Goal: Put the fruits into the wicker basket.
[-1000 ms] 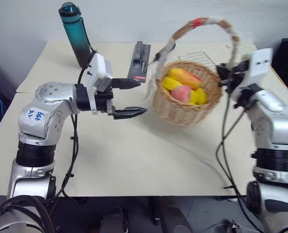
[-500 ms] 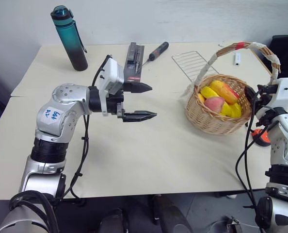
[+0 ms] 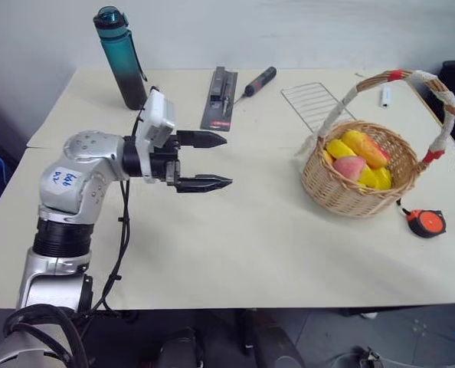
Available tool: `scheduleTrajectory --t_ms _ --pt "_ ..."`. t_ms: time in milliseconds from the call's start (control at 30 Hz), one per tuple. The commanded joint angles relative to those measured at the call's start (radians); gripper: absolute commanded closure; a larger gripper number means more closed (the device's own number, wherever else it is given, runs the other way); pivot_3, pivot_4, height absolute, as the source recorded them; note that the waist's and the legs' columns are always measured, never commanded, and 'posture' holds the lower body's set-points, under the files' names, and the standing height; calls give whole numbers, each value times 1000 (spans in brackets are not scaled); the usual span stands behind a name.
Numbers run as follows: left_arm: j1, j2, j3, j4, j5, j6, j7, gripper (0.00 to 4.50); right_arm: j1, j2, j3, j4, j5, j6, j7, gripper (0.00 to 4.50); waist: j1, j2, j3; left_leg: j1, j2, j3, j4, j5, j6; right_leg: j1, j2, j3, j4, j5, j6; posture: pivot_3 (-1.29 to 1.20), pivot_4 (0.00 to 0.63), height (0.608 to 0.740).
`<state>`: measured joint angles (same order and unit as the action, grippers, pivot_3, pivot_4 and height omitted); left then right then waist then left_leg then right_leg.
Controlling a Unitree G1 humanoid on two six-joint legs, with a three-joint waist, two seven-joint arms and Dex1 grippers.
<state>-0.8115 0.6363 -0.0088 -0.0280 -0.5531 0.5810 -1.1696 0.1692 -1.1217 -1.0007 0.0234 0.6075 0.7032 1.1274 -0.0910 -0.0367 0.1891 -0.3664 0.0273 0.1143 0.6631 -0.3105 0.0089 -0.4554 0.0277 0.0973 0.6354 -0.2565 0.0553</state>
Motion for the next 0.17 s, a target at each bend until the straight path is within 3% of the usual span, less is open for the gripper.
scheduleTrajectory --t_ms 33,167 --pt "5 52 43 -20 -45 9 -61 0 86 -53 -167 -79 69 120 172 34 -6 -2 1 3 0 0 0 0 0 3 0 0 -1 0 1 0 150 740" --pt "2 81 56 -10 -57 17 -80 0 114 -6 -166 -173 98 155 168 34 -12 -3 1 14 2 -3 -2 -1 0 15 2 -3 -8 0 0 0 150 740"
